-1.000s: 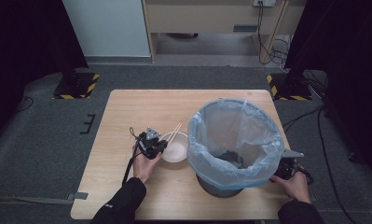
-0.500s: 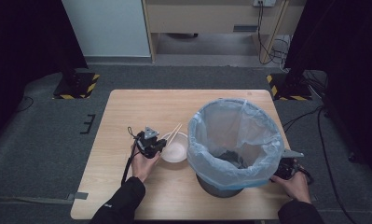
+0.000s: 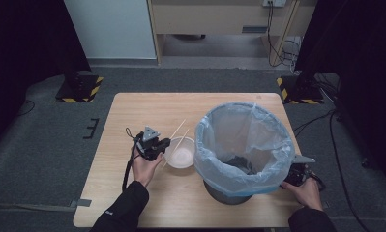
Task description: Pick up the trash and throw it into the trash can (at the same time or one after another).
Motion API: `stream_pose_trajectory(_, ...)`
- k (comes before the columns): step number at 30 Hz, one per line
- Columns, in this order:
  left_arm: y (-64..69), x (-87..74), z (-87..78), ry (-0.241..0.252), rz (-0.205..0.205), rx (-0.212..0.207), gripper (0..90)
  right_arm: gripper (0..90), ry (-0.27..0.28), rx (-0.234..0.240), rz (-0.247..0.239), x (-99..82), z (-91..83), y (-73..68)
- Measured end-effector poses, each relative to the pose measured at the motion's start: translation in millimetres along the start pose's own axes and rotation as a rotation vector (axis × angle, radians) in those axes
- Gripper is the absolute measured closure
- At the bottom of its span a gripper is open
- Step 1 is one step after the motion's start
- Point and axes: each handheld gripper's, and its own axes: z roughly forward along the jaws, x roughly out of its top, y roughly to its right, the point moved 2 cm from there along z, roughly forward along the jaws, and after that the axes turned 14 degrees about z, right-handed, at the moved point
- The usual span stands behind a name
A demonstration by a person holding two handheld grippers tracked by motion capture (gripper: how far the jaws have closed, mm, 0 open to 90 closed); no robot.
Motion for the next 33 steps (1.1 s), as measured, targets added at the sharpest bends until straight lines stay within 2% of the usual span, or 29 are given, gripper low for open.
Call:
stream_pose_trajectory(4,-2.5,8.9,-11.9,0.044,-0.003,0.003,85.2,3.3,0.0,0.0,0.001,0.0,0.0,-0.1)
stream_pose_trajectory(5,-4.7,13.8,-18.7,0.072,-0.009,0.007,85.2,3.3,0.0,0.0,0.001,0.0,0.0,-0.1)
stream_pose_trajectory(6,-4.7,13.8,-18.7,0.072,-0.009,0.007,85.2,3.3,0.0,0.0,0.0,0.0,0.0,0.0)
stream_pose_trajectory(7,-7.6,18.9,-25.9,0.103,-0.017,0.013,85.2,3.3,0.0,0.0,0.001,0.0,0.0,-0.1)
stream_pose_trajectory(9,-9.3,21.4,-29.5,0.116,-0.018,0.015,85.2,3.3,0.0,0.0,0.001,0.0,0.0,-0.1)
stream_pose_trajectory(10,-12.8,26.0,-36.8,0.146,-0.025,0.021,85.2,3.3,0.0,0.0,0.001,0.0,0.0,-0.1)
stream_pose_trajectory(12,-16.0,30.1,-43.8,0.175,-0.034,0.029,85.2,3.3,0.0,0.0,0.001,-0.1,0.0,-0.1)
stream_pose_trajectory(18,-22.9,41.0,-62.4,0.242,-0.05,0.044,85.3,3.3,0.0,0.0,0.001,-0.1,0.0,-0.1)
stream_pose_trajectory(20,-25.2,47.6,-73.2,0.285,-0.055,0.048,85.2,3.3,0.0,0.0,0.001,0.0,0.0,-0.1)
stream_pose_trajectory(28,-21.2,66.0,-97.5,0.389,-0.041,0.039,85.3,3.3,0.0,0.0,0.0,0.0,0.0,0.0)
stream_pose_trajectory(33,-14.7,73.6,-104.2,0.415,-0.025,0.025,85.3,3.3,0.0,0.0,0.001,-0.1,0.0,-0.1)
